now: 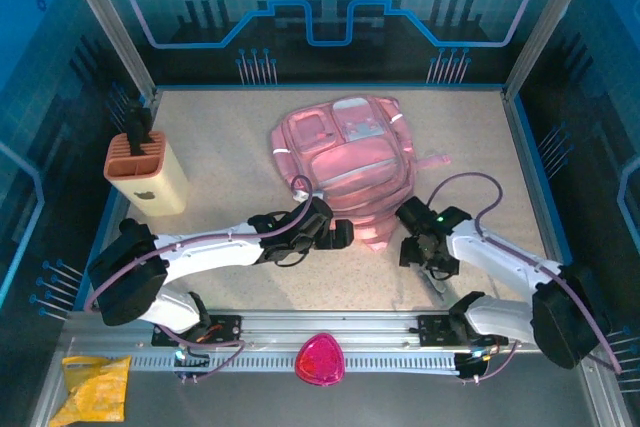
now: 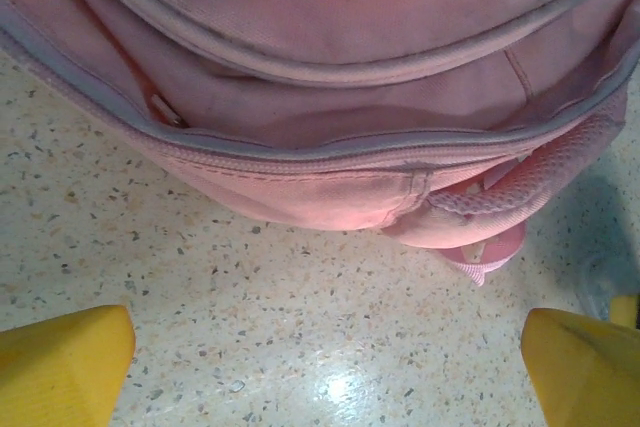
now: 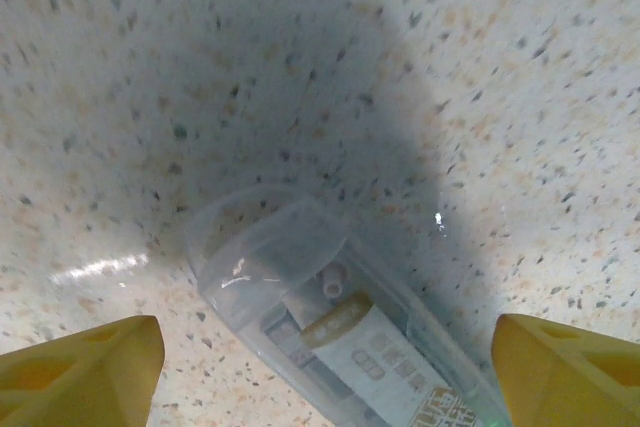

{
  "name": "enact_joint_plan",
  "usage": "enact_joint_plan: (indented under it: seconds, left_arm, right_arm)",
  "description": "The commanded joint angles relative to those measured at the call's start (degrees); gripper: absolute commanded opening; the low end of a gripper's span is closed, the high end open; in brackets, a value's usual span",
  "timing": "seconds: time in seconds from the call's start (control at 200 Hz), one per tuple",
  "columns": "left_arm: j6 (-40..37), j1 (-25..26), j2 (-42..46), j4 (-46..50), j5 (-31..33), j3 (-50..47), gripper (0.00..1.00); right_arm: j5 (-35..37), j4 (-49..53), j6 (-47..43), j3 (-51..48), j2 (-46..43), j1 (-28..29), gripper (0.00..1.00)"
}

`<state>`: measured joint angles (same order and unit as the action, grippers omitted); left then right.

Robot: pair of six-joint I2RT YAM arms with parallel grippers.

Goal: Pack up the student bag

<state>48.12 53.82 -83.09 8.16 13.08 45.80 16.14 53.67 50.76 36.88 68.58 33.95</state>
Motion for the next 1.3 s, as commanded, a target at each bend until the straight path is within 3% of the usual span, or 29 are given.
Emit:
enact_joint_plan:
  seconds: [0.0,0.18,0.275,0.445,0.705,0.9,1.026,1.296]
  left_arm:
    - [0.15,-0.89,1.09,1.57,1.79,-0.62,0.99]
    - [0.04,-1.85,0.92,2.64,1.0,-0.54,0.99]
    - [-0.21,-2.1,1.1,3.3,0.78,-0.49,0.99]
    - [0.17,-3.08,1.38,3.56,0.79,-1.29,0.99]
    - [0.15,-4.07,0.11,3.3,-0.07,-0.32,0.99]
    - [-0.63,-4.32,-0.91,2.95,-0.29,0.61,0.99]
    - [-0.92,-4.43,-1.07,2.91,-0.78,0.7,0.99]
    - [-0.92,-4.69,0.71,3.08,-0.43,-0.82,0.99]
  right_arm:
    - [4.28,5.38,5.15,2.19,4.64,4.38,0.86]
    - [6.36,5.57,4.92,4.84,8.09,3.15,0.9]
    - [5.12,4.99,1.94,5.18,9.41,0.51,0.84]
    - [5.07,5.06,-3.0,6.09,10.78,-4.41,0.84]
    - [1.97,2.31,-6.23,5.06,5.69,-13.41,0.81]
    - [-5.2,2.22,-3.85,2.76,4.11,-11.37,0.9]
    - [-6.07,1.5,-3.17,1.95,5.91,-8.27,0.96]
    - [-5.33,1.27,-2.02,4.4,11.73,-6.1,0.89]
